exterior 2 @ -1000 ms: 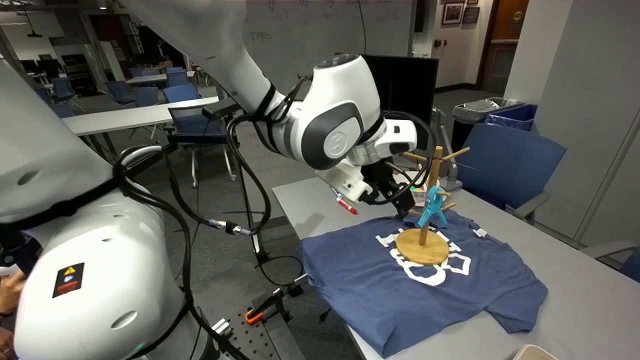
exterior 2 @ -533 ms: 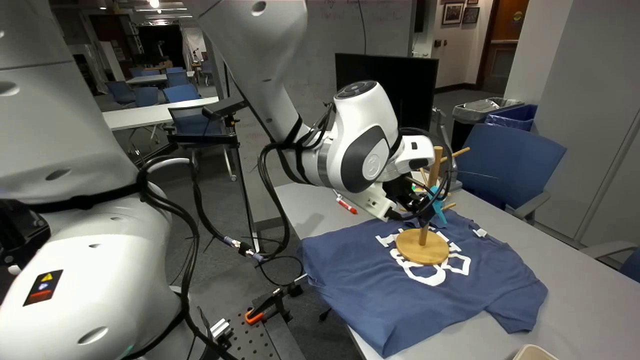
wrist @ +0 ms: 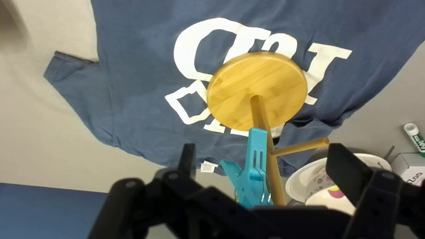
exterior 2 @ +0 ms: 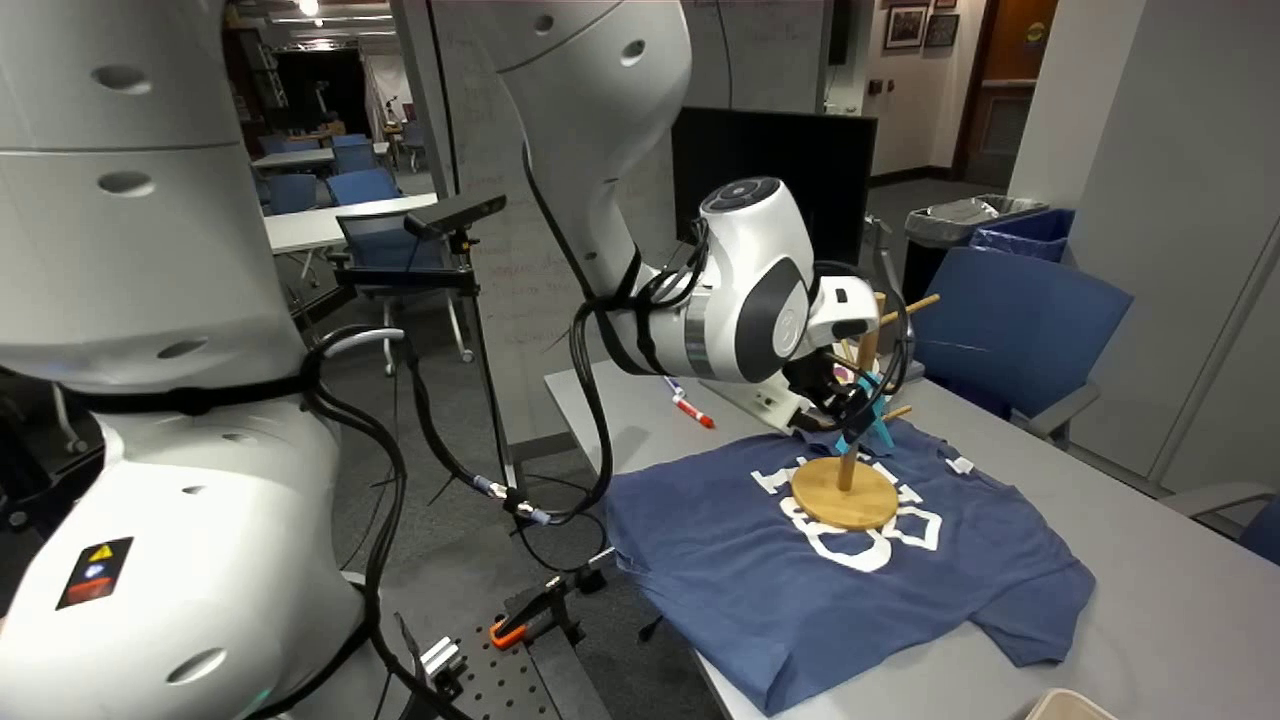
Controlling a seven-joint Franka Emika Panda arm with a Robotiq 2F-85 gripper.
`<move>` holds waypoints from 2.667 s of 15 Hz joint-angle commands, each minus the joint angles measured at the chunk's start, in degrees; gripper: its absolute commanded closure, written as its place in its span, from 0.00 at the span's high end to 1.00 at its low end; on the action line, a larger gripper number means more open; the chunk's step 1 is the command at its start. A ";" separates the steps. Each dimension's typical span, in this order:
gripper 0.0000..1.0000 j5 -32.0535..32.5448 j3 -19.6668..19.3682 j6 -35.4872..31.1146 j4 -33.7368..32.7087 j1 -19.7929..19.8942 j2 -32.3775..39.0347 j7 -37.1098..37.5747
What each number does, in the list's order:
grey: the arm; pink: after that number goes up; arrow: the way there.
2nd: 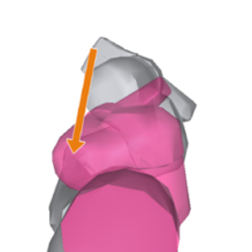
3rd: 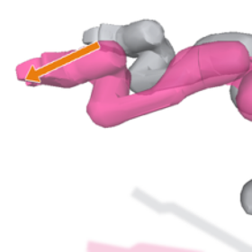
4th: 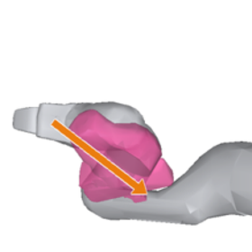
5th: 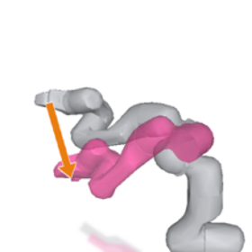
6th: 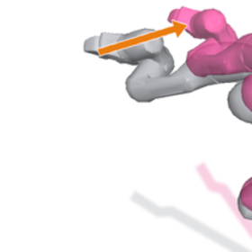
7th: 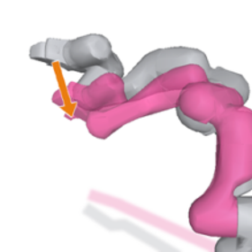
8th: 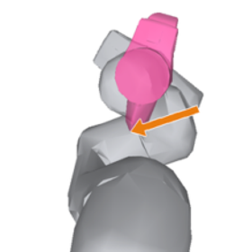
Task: Remove the clothes peg from the wooden object and put it on the table
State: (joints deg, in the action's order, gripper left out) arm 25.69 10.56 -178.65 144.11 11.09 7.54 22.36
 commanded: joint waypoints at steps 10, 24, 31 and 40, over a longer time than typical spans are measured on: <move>1.00 5.58 -9.23 -1.42 -6.28 -7.80 6.76 5.55; 1.00 7.18 -23.27 -4.29 -14.74 -24.11 16.53 13.67; 1.00 3.69 -35.54 -13.11 -17.86 -35.83 22.81 15.34; 1.00 -1.34 -43.04 -17.94 -16.02 -43.02 26.31 15.04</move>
State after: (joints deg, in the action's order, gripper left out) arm 26.25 -29.07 -193.61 127.82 -28.85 32.38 36.95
